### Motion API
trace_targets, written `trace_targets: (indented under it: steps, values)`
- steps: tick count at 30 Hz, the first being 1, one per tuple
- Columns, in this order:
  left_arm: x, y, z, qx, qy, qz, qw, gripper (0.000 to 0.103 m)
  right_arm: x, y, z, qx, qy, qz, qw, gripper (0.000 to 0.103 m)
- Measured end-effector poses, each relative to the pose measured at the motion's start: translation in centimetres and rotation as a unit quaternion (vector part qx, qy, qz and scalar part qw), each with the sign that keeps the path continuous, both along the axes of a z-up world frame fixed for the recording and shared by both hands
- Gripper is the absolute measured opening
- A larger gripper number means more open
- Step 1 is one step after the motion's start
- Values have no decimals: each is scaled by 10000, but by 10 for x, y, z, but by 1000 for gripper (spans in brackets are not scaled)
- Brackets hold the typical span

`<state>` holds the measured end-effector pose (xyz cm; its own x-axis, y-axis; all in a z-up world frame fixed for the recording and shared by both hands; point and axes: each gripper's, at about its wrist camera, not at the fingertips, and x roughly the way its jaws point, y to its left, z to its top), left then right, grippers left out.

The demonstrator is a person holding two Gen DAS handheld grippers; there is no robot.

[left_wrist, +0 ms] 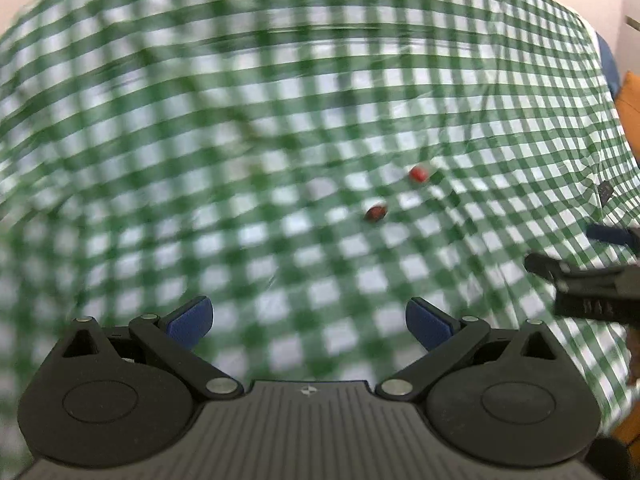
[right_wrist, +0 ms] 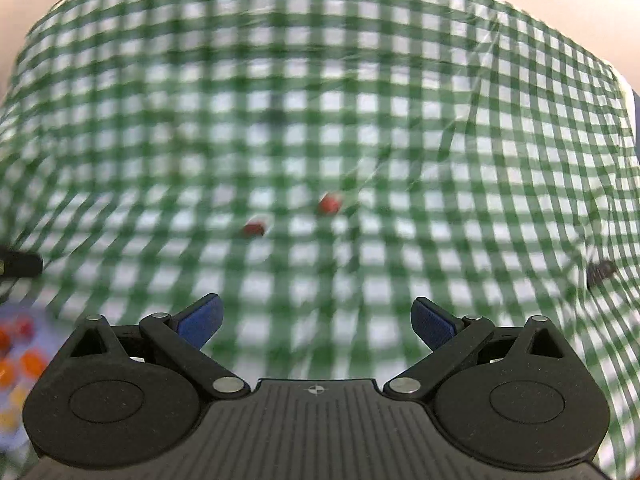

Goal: Organize fruits
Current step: 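Grasp a red date with the left tool while the right tool grasps a red lychee, then carry the date and lychee over the blue plate with both tools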

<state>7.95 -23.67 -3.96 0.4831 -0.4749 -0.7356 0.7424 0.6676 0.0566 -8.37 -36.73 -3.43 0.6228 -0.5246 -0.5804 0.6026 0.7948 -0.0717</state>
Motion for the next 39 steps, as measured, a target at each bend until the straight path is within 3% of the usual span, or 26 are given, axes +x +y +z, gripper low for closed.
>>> trace_targets:
  steps: [5, 10, 16, 17, 18, 19, 20, 21, 26, 29, 31, 35, 39]
  values:
    - [47, -82, -45, 1, -33, -448, 9990, 102, 59, -75, -31, -115, -122, 344, 9993, 85]
    - [82, -144, -91, 182, 9, -962, 9952, 82, 117, -137, -68, 191, -82, 535, 9984, 64]
    - [104, -183, -124, 293, -35, -1286, 9913, 76, 161, -183, -104, 529, -4, 475, 9975, 61]
    - [106, -188, -130, 358, -24, -1353, 9901, 68, 166, -187, -109, 569, 26, 457, 9973, 60]
    - [107, -192, -134, 425, 10, -1424, 9889, 54, 170, -190, -113, 614, 60, 470, 9970, 57]
    - [108, -194, -138, 470, 31, -1463, 9881, 49, 172, -191, -116, 630, 93, 496, 9967, 48]
    - [108, -194, -138, 423, -19, -1472, 9882, 37, 174, -190, -117, 554, 117, 517, 9971, 43]
    - [107, -194, -137, 396, -78, -1490, 9880, 24, 175, -188, -118, 430, 137, 559, 9974, 28]
    - [107, -180, -118, 249, -115, -1296, 9912, 23, 160, -181, -106, 160, -14, 331, 9993, 28]
    - [106, -159, -96, 247, -81, -964, 9950, 23, 136, -189, -87, 307, -245, -155, 9991, 28]
    - [99, -136, -75, 208, -73, -732, 9971, 23, 115, -180, -70, 222, -333, -195, 9990, 28]
    - [69, -80, -38, 272, 2, -430, 9987, 24, 67, -121, -38, -142, -176, 179, 9996, 28]
    - [30, -17, -9, 440, 111, -116, 9989, 24, 20, -51, -12, -9, -80, 473, 9988, 28]
